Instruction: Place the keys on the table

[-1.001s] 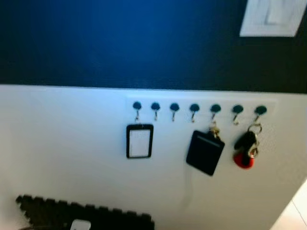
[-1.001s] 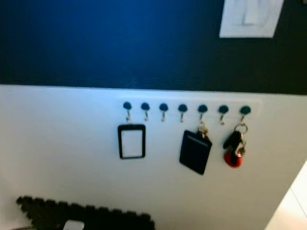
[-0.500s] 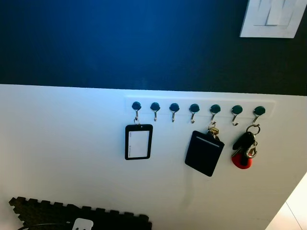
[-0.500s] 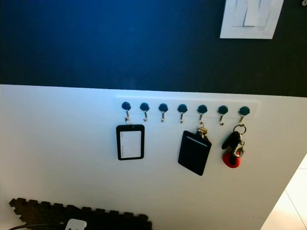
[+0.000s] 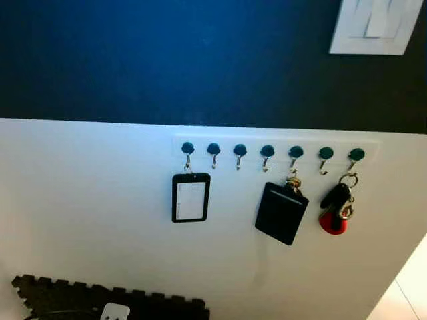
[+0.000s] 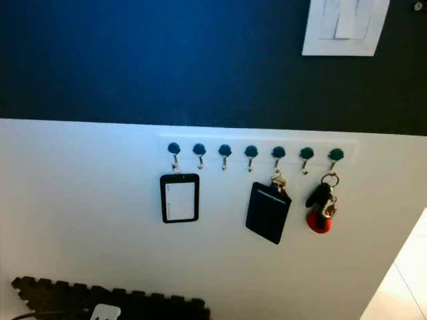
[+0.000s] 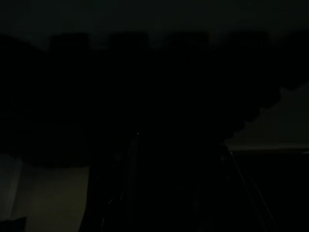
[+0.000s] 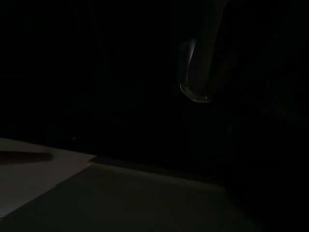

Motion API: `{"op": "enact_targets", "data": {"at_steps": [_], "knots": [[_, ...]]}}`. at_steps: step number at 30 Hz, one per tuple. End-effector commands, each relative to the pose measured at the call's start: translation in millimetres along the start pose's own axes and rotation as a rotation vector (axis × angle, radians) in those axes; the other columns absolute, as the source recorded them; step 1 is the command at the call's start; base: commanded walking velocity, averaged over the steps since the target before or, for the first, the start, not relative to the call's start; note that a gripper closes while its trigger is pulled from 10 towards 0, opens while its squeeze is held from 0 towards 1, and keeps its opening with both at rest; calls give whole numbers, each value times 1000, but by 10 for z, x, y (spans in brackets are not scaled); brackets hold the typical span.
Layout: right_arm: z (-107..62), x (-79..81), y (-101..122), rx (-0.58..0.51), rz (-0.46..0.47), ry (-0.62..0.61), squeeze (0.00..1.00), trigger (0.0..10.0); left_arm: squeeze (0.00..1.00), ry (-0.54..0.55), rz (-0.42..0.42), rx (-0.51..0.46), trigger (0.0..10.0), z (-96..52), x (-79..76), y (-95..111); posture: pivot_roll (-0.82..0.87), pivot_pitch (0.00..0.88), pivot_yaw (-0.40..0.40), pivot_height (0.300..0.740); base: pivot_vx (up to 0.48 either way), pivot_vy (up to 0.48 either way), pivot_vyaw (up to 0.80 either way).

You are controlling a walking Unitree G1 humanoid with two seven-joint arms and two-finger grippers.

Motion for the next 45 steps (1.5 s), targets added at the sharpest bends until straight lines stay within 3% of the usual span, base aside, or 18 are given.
{"op": "enact_targets", "data": {"at_steps": [1,23,33,45], "knots": [[-5,15,-36,16,10,2,0,10000,0,4,7,23,10000,-20,36,-37,50,18,19,740,-285,0,0],[-6,40,-40,18,15,6,0,10000,0,6,13,25,10000,-23,52,-32,58,22,20,740,-285,0,0],[-2,54,-30,16,17,7,0,10000,0,22,26,36,10000,-12,76,-28,58,28,25,740,0,0,0],[6,22,2,8,17,-1,0,10000,0,3,55,39,10000,33,-29,-27,51,30,19,740,0,-177,0]]}}
Point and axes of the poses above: a point about 5 cm out from each wrist's last joint towards the gripper, its own z axis pointing out of the wrist towards the gripper, its own y axis along the axis of the wrist's last joint, x = y × z, the point moved 4 cm from there along z, pointing out of the wrist towards the gripper, and after that the axes turned 12 degrees about -z, right-handed, at the moved point
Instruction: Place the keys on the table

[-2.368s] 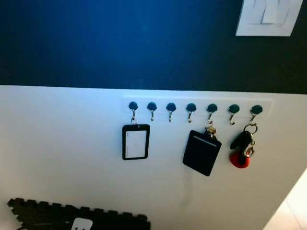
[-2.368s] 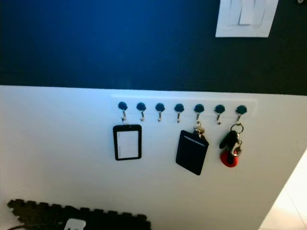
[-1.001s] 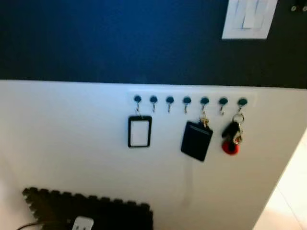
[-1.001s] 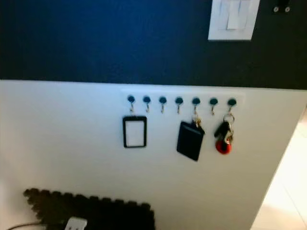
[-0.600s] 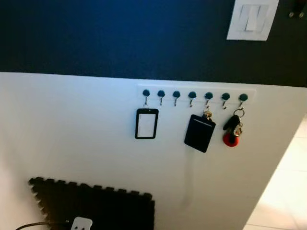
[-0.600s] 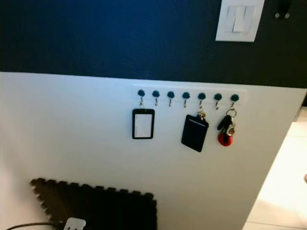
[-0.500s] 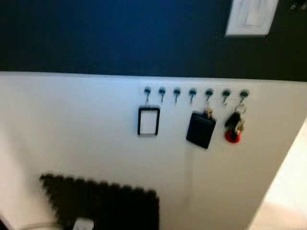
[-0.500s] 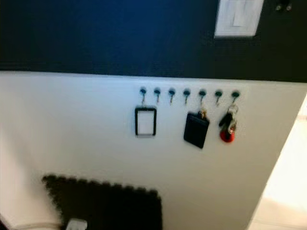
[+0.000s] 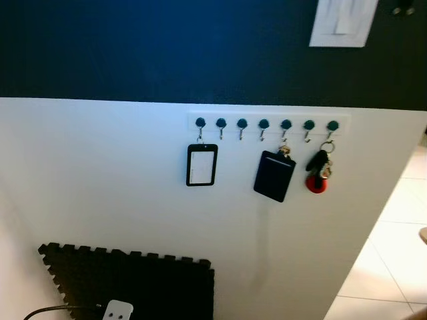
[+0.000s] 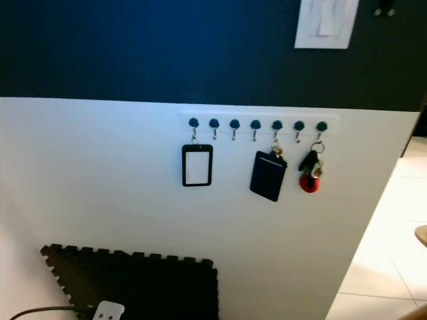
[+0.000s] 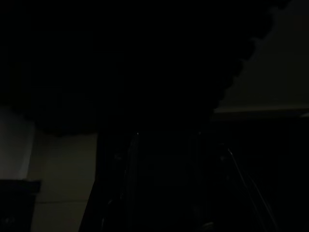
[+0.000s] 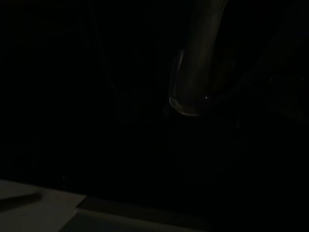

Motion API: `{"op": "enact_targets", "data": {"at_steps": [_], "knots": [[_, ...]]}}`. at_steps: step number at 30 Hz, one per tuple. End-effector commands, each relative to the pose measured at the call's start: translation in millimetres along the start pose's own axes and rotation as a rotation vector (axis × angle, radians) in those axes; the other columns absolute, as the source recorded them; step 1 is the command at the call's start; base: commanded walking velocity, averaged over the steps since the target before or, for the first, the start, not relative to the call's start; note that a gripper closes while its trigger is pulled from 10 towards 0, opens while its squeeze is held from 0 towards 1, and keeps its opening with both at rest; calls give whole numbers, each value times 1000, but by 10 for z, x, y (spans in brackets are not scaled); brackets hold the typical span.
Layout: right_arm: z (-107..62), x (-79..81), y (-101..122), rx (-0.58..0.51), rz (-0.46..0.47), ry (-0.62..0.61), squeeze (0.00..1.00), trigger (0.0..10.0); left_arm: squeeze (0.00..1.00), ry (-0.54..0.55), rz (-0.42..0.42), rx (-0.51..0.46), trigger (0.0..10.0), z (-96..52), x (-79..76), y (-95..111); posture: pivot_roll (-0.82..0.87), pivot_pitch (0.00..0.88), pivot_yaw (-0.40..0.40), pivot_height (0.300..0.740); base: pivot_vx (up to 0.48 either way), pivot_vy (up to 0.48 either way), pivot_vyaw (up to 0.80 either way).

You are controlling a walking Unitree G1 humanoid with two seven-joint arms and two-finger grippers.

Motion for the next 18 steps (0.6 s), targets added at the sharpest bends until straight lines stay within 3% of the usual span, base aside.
{"op": "enact_targets", "data": {"at_steps": [1,3,10,15,17,18], "knots": [[-1,-23,2,-2,8,-9,0,10000,0,-1,5,27,10000,-9,-19,-62,51,30,18,740,0,-480,0],[0,-28,5,-2,8,-10,0,10000,0,1,4,29,10000,-9,-19,-66,51,30,18,740,0,-480,0],[16,-70,112,-44,10,-16,0,10000,0,45,-11,0,10000,-17,20,-44,45,32,16,740,0,0,0],[56,-137,530,-199,8,-54,0,10000,0,53,-12,-86,10000,2,15,107,44,37,14,740,0,0,0],[56,-151,581,-219,9,-61,0,10000,0,52,-12,-95,10000,5,11,125,45,38,13,740,0,0,0],[56,-208,740,-277,43,-88,0,10000,0,53,-18,-130,10000,19,-2,193,46,39,12,740,0,0,0]]}}
Point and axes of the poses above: a point about 5 cm out from each wrist's last joint towards the gripper, its own z axis pointing out of the wrist towards the gripper, its own y axis along the axis of the wrist's last joint, x = y × z, the point moved 4 cm from there along z, pointing out of the wrist towards the gripper, and after that the axes turned 12 degrees about -z, right-handed, at the moved point
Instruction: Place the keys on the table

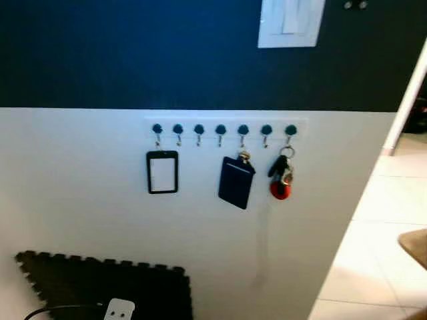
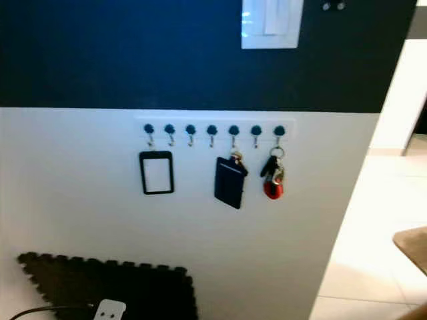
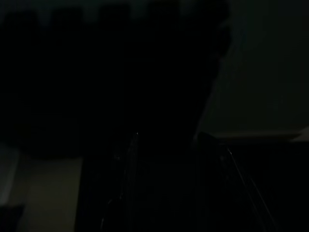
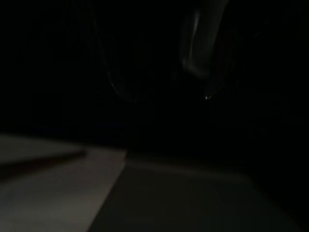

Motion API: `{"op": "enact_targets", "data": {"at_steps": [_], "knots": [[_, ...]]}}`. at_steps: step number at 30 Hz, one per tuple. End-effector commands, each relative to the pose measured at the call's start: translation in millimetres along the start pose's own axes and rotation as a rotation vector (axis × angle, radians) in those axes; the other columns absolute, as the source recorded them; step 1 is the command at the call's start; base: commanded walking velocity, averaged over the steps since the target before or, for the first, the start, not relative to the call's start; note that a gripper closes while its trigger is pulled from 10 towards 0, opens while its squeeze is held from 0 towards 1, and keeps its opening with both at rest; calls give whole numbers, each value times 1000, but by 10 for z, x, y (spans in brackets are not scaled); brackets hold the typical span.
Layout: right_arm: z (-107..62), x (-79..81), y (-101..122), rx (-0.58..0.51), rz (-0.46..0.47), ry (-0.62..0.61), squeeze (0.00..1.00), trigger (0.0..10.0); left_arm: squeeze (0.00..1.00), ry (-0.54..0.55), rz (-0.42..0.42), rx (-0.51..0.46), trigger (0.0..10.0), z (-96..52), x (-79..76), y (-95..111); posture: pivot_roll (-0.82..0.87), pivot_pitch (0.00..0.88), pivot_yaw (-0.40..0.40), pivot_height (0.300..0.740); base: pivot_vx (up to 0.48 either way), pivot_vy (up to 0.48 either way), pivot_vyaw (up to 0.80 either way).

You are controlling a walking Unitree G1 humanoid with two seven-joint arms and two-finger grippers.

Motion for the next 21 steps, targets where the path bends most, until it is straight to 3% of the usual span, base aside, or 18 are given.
{"op": "enact_targets", "data": {"at_steps": [1,7,9,10,11,16,19,21], "knots": [[58,-82,300,-115,61,-54,0,10000,0,21,-19,-63,10000,10,14,101,47,39,12,740,0,0,0],[47,-209,852,-370,48,-103,0,10000,0,-67,-34,-188,10000,53,-156,346,44,48,11,740,0,0,0],[-41,-310,1271,-565,81,-147,0,10000,0,-151,-75,-283,10000,92,-305,591,46,52,11,740,0,0,0],[-41,-310,1271,-565,81,-147,0,10000,0,-151,-75,-283,10000,92,-305,591,46,52,11,740,0,0,0],[-126,-327,1536,-691,103,-147,0,10000,0,-201,-83,-347,10000,103,-393,761,45,53,11,740,0,0,0],[-213,-209,1790,-802,79,-100,0,10000,0,-227,-115,-424,10000,120,-431,984,39,58,14,740,0,0,0],[-295,61,1928,-880,23,36,0,10000,0,-375,-143,-471,10000,73,-551,1189,37,56,12,740,0,0,0],[-319,138,1944,-895,3,74,0,10000,0,-420,-146,-476,10000,47,-586,1224,37,54,12,740,0,0,0]]}}
Point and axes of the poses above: a point about 5 cm out from each wrist's last joint towards the gripper, its own z axis pointing out of the wrist towards the gripper, its own y axis along the axis of the wrist's last joint, x = y × z, the point moved 4 cm from there along z, pointing out of the wrist towards the gripper, and after that the axes turned 12 degrees about -z, right-handed, at the moved point
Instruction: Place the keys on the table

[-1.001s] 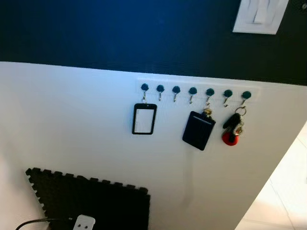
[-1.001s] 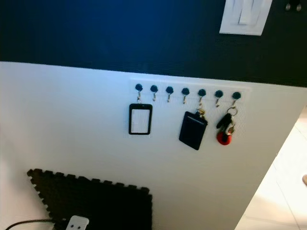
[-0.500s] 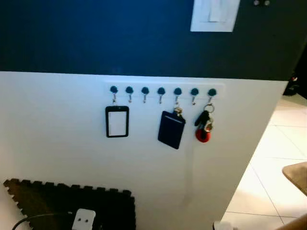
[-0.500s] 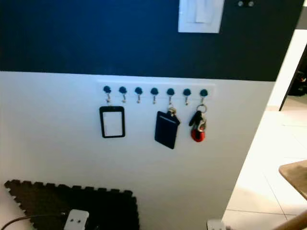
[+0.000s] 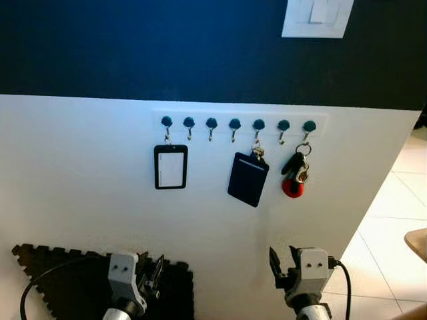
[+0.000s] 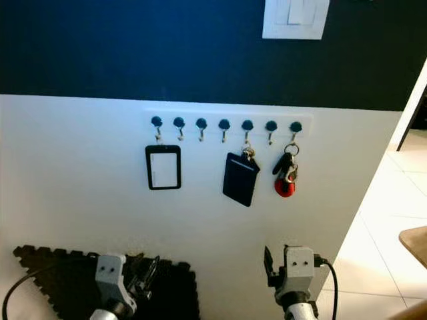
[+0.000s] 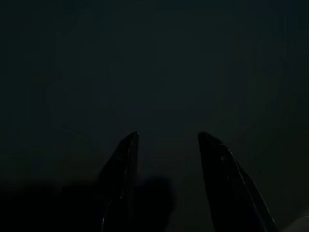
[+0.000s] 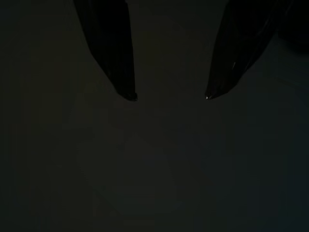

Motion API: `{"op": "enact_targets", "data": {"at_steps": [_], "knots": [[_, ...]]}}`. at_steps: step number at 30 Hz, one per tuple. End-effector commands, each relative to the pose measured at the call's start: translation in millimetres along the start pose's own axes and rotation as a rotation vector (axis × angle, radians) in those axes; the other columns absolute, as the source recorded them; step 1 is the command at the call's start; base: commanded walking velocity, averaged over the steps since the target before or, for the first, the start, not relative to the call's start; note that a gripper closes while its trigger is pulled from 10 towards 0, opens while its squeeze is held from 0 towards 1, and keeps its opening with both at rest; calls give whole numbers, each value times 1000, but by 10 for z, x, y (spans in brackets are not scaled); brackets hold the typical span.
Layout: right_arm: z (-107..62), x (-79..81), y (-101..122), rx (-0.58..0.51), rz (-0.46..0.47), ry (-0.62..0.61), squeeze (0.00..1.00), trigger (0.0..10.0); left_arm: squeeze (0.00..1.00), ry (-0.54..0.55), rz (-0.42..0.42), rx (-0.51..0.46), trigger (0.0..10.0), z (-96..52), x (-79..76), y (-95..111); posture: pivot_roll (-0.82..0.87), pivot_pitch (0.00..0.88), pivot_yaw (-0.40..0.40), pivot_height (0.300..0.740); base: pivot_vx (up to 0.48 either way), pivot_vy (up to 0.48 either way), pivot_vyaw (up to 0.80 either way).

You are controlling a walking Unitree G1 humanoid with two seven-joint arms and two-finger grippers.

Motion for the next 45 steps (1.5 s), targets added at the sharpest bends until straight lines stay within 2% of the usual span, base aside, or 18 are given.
{"op": "enact_targets", "data": {"at_steps": [1,3,4,6,9,13,14,16,28,30,31,32,34,38,40,42,43,45], "knots": [[-20,102,20,-15,1,52,0,10000,0,-42,-24,15,10000,-28,-34,-7,37,54,12,740,0,0,0],[-64,373,107,-61,-15,211,0,10000,0,-40,-13,-38,10000,-1,66,196,36,53,11,740,0,0,0],[-64,373,107,-61,-15,211,0,10000,0,-40,-13,-38,10000,-1,66,196,36,53,11,740,0,0,0],[-93,501,165,-89,-17,291,0,10000,0,-3,7,-97,10000,23,186,383,37,55,8,740,0,0,0],[-57,552,247,-117,-7,324,0,10000,0,21,10,-188,10000,97,300,691,38,54,5,740,0,0,0],[-27,571,288,-129,-2,328,0,10000,27,-1,9,-213,10000,131,307,817,40,53,4,740,0,0,0],[-7,574,314,-137,4,329,0,10000,996,-23,5,-214,10000,138,301,869,42,51,3,740,0,0,0],[16,572,338,-145,8,327,0,10000,1000,-39,7,-210,10000,143,303,900,43,50,2,740,0,0,0],[283,498,726,-242,108,275,0,10000,1000,-50,1,-266,10000,347,412,1233,38,59,1,740,0,0,0],[283,498,726,-242,108,275,0,10000,1000,-50,1,-266,10000,347,412,1233,38,59,1,740,0,0,0],[312,499,777,-256,120,278,0,10000,796,-44,-16,-280,10000,370,440,1288,35,62,-1,740,0,0,0],[324,503,801,-263,124,282,0,10000,0,-41,-39,-291,10000,386,454,1321,35,62,-1,740,0,0,0],[333,506,816,-267,126,286,0,10000,0,-41,-55,-299,10000,397,463,1343,35,62,-1,740,0,0,0],[350,512,842,-271,149,292,0,10000,0,-63,-162,-344,10000,440,463,1436,31,62,-1,740,0,0,0],[355,509,844,-267,159,291,0,10000,0,-93,-234,-360,10000,458,430,1460,29,62,0,740,0,0,0],[356,508,844,-266,162,291,0,10000,0,-105,-258,-363,10000,462,417,1463,29,62,0,740,0,0,0],[354,503,844,-262,171,290,0,10000,0,-150,-315,-360,10000,474,363,1460,29,63,0,740,0,0,0],[353,502,844,-261,173,290,0,10000,0,-167,-335,-361,10000,476,339,1463,29,64,0,740,0,0,0]]}}
Point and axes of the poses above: a point about 5 cm out from each wrist's last joint towards the gripper, its own z axis pointing out of the wrist towards the gripper, its own y axis along the axis of the wrist's last joint, x = y × z, the point moved 4 cm from there along z, pointing out of the wrist towards the gripper, and after that the axes turned 12 degrees about -z, right-handed, at the moved point
